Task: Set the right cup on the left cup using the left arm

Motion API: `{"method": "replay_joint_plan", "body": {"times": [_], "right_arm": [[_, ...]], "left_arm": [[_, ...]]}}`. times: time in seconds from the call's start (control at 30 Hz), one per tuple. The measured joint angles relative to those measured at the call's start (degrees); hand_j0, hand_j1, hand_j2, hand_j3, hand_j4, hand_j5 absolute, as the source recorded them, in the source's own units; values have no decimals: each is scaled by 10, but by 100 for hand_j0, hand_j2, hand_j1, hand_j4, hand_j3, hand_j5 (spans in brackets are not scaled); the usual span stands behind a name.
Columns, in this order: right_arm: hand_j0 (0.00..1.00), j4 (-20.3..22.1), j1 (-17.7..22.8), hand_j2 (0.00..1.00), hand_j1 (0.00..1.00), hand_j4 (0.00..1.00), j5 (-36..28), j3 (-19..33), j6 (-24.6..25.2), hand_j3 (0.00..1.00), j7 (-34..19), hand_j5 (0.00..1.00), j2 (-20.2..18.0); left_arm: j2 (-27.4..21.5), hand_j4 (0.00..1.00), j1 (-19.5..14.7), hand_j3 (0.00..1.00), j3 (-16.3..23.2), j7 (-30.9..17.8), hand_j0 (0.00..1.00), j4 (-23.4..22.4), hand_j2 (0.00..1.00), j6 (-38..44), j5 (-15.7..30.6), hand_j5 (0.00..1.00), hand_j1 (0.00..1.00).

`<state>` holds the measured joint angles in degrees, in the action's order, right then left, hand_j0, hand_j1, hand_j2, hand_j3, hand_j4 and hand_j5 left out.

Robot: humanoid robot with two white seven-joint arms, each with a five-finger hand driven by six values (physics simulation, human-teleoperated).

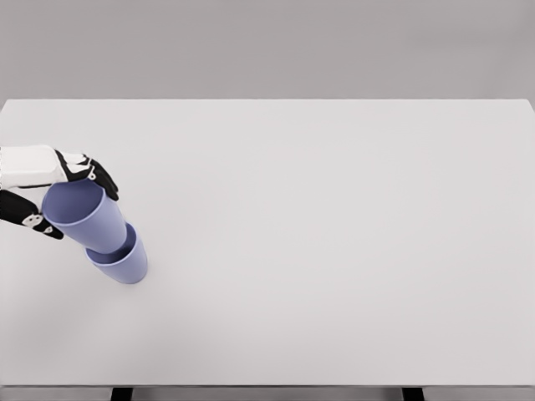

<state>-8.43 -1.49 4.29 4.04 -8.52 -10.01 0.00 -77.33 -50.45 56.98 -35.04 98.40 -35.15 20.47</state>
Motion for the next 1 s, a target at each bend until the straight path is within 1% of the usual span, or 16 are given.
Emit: {"method": "replay_joint_plan", "body": {"times": [0.57,0.9,1.0], "right_arm": [[100,0,0,100,100,100,0,0,0,100,0,100,0],[100,0,0,100,100,100,0,0,0,100,0,100,0],[100,0,0,100,100,100,0,0,0,100,0,100,0]], "left_arm": [[3,50,4,50,-2,0,50,0,50,0,-1,50,50],[13,50,4,50,-1,0,50,-1,50,0,-8,50,50],[13,52,4,52,-1,0,52,-5,52,0,-8,52,52]]}}
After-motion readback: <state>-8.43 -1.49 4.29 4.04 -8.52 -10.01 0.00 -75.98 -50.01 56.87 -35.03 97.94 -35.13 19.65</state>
